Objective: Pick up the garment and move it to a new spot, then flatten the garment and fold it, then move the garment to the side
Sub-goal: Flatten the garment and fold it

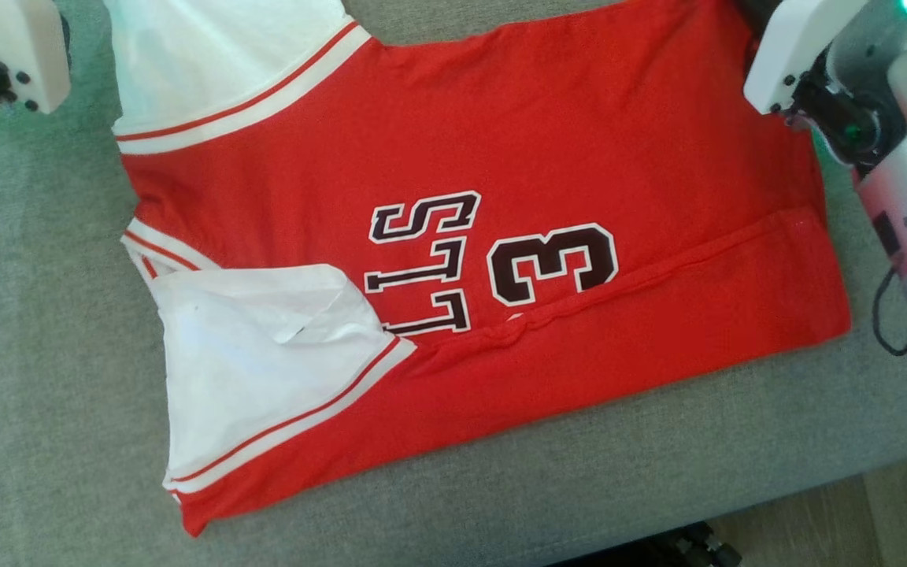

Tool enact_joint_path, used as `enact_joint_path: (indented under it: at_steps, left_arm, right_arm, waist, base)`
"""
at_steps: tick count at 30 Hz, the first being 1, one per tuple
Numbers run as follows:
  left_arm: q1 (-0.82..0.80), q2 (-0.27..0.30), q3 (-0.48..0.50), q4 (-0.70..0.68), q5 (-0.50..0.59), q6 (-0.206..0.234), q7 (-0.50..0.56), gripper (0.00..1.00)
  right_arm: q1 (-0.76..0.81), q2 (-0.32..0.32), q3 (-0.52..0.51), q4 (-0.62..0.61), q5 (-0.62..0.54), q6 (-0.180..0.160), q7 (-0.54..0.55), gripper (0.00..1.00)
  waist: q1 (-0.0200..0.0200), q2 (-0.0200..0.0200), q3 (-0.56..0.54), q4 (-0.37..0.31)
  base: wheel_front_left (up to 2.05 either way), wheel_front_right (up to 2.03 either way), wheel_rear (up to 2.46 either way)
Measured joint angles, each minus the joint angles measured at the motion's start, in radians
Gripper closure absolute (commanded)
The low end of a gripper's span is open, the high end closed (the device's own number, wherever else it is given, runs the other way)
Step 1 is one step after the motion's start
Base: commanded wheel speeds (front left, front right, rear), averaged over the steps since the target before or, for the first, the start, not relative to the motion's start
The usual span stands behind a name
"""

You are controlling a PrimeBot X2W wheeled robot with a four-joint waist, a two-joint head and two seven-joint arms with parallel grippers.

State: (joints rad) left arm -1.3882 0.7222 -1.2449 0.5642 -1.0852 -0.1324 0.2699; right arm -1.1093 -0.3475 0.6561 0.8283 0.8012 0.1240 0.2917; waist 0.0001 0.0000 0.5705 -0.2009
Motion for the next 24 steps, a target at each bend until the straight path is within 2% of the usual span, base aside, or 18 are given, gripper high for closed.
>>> enact_joint_path:
  at_steps: [5,14,21,24]
  left_arm:
    - [-0.01,0.0,-0.023,-0.001,-0.009,0.0,-0.059,1.0]
    - [-0.071,-0.014,-0.041,0.002,0.023,0.0,-0.277,1.0]
    - [-0.064,-0.007,-0.063,-0.076,0.019,0.0,-0.308,1.0]
    - [-0.026,0.027,-0.072,-0.151,0.008,0.0,-0.323,1.0]
  right_arm:
    - [-0.022,-0.025,0.023,0.017,0.0,0.0,-0.052,1.0]
    - [-0.05,-0.075,-0.005,0.042,0.02,0.0,-0.17,1.0]
    - [-0.033,-0.128,-0.02,0.011,0.05,0.0,-0.227,1.0]
    - [0.035,-0.146,-0.022,-0.03,0.063,0.0,-0.249,1.0]
  waist:
    - [0.0,0.0,-0.007,0.009]
    - [-0.0001,0.0,-0.045,0.03]
    - [-0.0001,0.0,-0.087,0.057]
    - [-0.0002,0.0,-0.11,0.066]
  base:
    - [0.0,0.0,0.0]
    - [0.0,0.0,0.0]
    - [0.0,0.0,0.0]
    - [0.0,0.0,0.0]
